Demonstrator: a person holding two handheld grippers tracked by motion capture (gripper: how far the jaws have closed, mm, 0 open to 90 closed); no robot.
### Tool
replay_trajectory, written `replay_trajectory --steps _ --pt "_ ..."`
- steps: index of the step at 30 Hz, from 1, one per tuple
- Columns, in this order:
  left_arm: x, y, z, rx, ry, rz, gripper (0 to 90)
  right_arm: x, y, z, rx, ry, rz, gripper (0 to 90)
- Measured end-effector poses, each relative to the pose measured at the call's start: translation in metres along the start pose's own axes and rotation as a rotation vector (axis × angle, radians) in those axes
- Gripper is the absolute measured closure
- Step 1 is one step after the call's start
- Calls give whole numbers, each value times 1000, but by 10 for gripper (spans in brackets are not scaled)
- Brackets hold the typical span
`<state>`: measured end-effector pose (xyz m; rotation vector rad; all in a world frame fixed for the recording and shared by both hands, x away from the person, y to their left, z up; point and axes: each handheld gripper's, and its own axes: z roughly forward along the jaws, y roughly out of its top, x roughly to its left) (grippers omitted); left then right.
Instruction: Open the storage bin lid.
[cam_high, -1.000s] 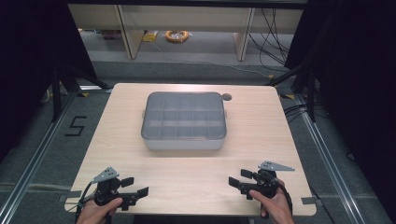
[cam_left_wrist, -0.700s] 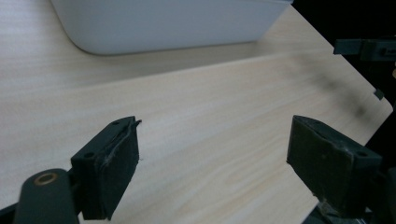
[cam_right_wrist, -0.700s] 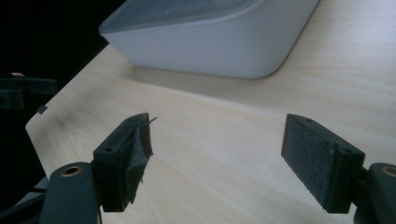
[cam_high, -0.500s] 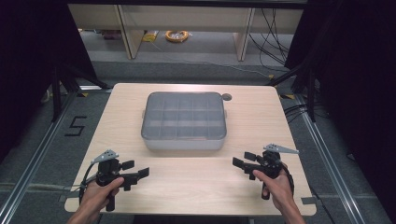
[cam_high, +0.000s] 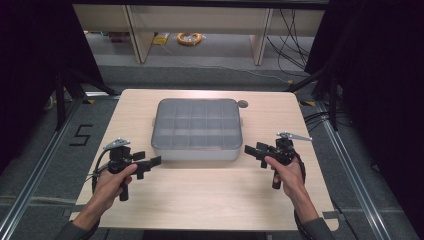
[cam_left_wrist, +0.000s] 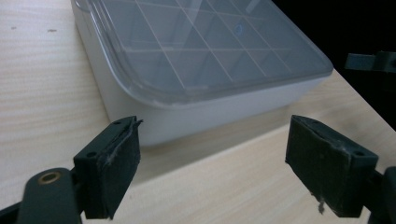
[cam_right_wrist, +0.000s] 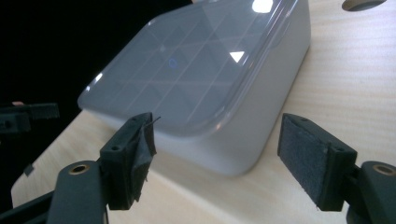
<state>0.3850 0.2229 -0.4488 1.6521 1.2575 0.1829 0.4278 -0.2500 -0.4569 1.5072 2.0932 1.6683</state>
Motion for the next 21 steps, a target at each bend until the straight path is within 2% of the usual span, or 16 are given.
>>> replay_trajectory --steps 1,2,3,4,5,8,10,11,16,17,20,21 --pt "1 4 2 2 4 4 173 -1 2 2 2 0 16 292" --pt "2 7 4 -4 10 3 174 -6 6 7 -12 -9 -6 296" --pt "2 7 4 -4 10 3 176 -6 6 7 -12 -9 -6 296" --pt "3 13 9 -3 14 4 181 -9 11 12 -2 -15 17 303" --pt "4 16 11 0 17 8 188 -11 14 16 -8 -17 20 303" --pt "5 23 17 -2 55 33 204 -15 19 22 -5 -15 35 315" --pt "9 27 20 -11 55 13 204 -16 22 25 1 -10 47 324" --pt "10 29 22 -14 64 7 205 -16 23 28 2 -20 73 333" --pt "21 39 30 -10 62 -22 209 -21 27 36 6 -23 93 346" --pt "26 43 34 -10 74 -38 217 -23 29 40 11 -23 108 364" --pt "33 49 41 -6 69 -53 219 -29 32 47 3 -25 92 375" --pt "36 52 45 1 81 -55 219 -29 34 49 3 -30 95 375"
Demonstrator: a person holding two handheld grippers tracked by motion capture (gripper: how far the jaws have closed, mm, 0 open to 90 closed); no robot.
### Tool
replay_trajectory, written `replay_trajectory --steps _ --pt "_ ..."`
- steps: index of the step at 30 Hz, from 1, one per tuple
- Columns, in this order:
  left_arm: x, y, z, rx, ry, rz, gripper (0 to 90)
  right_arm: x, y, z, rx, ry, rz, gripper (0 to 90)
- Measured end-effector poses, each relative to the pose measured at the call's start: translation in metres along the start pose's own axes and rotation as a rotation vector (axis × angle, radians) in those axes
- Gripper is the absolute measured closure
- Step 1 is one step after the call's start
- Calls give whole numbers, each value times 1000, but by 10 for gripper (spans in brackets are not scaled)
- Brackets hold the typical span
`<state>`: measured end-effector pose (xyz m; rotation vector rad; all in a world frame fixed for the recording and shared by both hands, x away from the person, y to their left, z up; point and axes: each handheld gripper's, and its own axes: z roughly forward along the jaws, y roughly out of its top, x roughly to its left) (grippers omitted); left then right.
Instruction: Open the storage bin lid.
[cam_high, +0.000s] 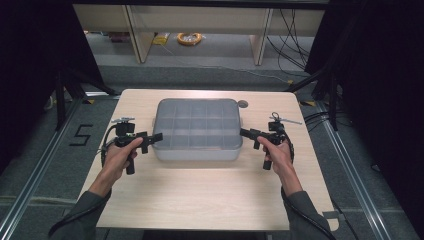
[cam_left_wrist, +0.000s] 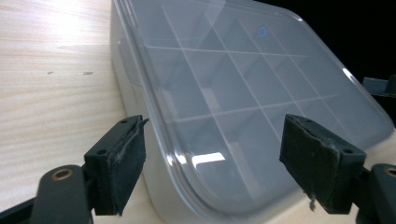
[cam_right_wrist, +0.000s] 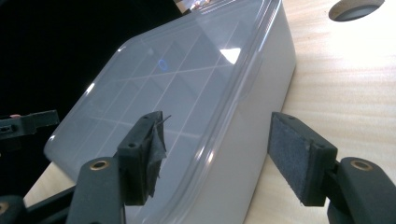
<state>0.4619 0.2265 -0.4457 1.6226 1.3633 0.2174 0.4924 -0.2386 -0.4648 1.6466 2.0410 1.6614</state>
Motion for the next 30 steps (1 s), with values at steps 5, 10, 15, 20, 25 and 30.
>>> replay_trajectory --steps 5,10,15,20,25,30 --pt "8 5 19 20 45 -11 235 -2 9 16 21 -14 53 394" --pt "15 7 33 29 58 -37 251 1 13 28 37 -23 53 395" --pt "15 9 41 40 48 -45 261 5 14 36 49 -20 79 403" --pt "15 13 47 56 31 -58 278 4 16 41 55 -13 58 409" --pt "16 16 50 41 41 -68 295 2 16 44 46 -19 59 432" --pt "13 17 49 34 57 -54 322 0 16 43 26 -25 58 468"
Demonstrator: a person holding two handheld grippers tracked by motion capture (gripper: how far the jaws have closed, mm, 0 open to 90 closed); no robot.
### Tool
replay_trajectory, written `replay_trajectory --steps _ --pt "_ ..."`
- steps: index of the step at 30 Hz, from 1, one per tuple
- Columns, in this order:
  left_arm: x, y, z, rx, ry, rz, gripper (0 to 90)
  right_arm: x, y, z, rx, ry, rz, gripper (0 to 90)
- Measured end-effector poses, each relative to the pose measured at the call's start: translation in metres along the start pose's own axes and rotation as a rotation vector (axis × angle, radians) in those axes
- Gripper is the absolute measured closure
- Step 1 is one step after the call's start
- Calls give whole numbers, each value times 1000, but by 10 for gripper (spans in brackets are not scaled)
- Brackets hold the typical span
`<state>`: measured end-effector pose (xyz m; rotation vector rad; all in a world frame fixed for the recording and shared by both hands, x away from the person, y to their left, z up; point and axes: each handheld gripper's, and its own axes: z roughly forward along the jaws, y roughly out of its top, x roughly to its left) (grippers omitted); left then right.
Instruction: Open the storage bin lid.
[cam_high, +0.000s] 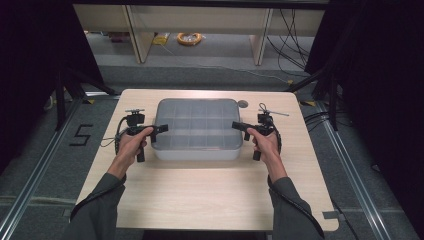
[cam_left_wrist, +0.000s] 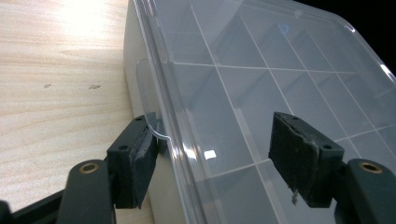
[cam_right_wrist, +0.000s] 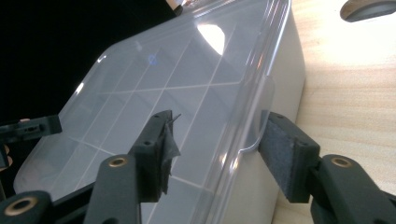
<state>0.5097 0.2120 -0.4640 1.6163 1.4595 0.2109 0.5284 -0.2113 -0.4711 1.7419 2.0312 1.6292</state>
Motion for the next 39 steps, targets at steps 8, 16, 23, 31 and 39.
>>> replay_trajectory --steps 8,16,23,31,39 --pt "1 -1 -1 -35 7 -31 360 4 2 -2 -2 -25 -6 538" --pt "-2 2 -6 -87 25 -22 423 2 6 -5 -61 -28 -68 594" --pt "-1 2 -12 -128 11 -65 447 8 8 -10 -88 35 14 637" --pt "-12 8 -26 -162 10 -88 530 11 11 -18 -127 50 21 683" --pt "-21 12 -36 -164 14 -84 563 17 16 -29 -154 58 -18 694"
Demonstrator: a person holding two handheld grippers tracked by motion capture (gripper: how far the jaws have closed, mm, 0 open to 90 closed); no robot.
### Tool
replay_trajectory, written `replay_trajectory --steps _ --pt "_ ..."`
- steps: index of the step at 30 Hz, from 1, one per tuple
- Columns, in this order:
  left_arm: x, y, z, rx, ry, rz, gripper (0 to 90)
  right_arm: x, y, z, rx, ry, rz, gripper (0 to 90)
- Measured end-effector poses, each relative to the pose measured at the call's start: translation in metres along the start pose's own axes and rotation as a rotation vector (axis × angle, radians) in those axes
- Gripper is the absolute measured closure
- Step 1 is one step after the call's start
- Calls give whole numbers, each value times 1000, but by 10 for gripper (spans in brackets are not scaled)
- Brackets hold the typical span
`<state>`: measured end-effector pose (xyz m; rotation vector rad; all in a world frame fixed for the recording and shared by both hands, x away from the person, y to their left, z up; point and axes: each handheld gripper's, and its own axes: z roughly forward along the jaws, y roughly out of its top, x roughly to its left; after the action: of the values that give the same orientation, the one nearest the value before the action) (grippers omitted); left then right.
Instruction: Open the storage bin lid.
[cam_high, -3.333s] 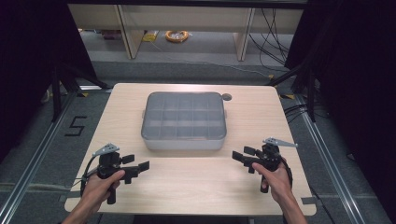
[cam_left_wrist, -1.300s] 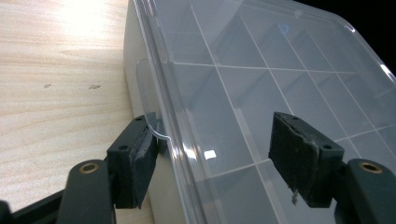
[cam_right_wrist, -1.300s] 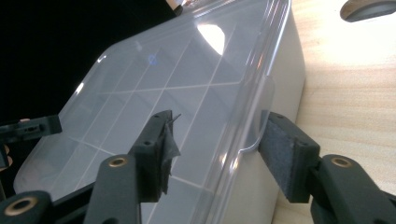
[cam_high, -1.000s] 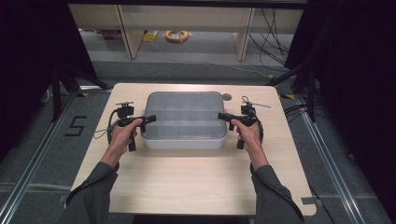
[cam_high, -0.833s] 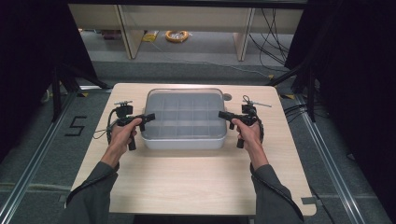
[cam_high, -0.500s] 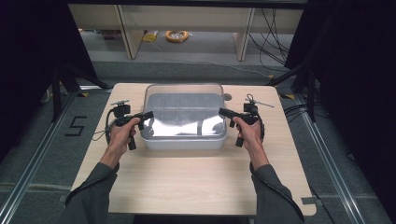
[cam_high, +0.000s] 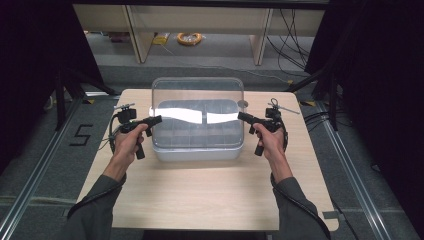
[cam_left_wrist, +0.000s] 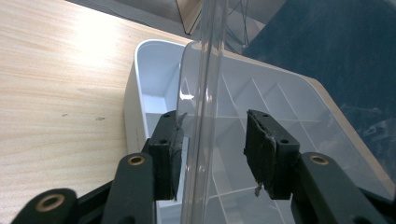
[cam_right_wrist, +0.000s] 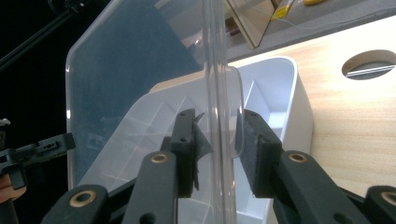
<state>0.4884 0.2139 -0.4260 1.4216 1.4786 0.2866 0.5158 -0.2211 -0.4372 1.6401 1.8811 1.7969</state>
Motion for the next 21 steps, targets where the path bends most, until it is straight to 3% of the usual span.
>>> replay_trajectory --steps 1,2,21 --pt "-1 1 -1 4 -2 -1 563 3 1 -2 5 -2 23 695" --pt "-2 1 -2 -4 -4 0 564 2 1 -3 0 -3 1 695" --pt "-19 8 -21 -14 -30 36 569 15 9 -24 -34 29 0 698"
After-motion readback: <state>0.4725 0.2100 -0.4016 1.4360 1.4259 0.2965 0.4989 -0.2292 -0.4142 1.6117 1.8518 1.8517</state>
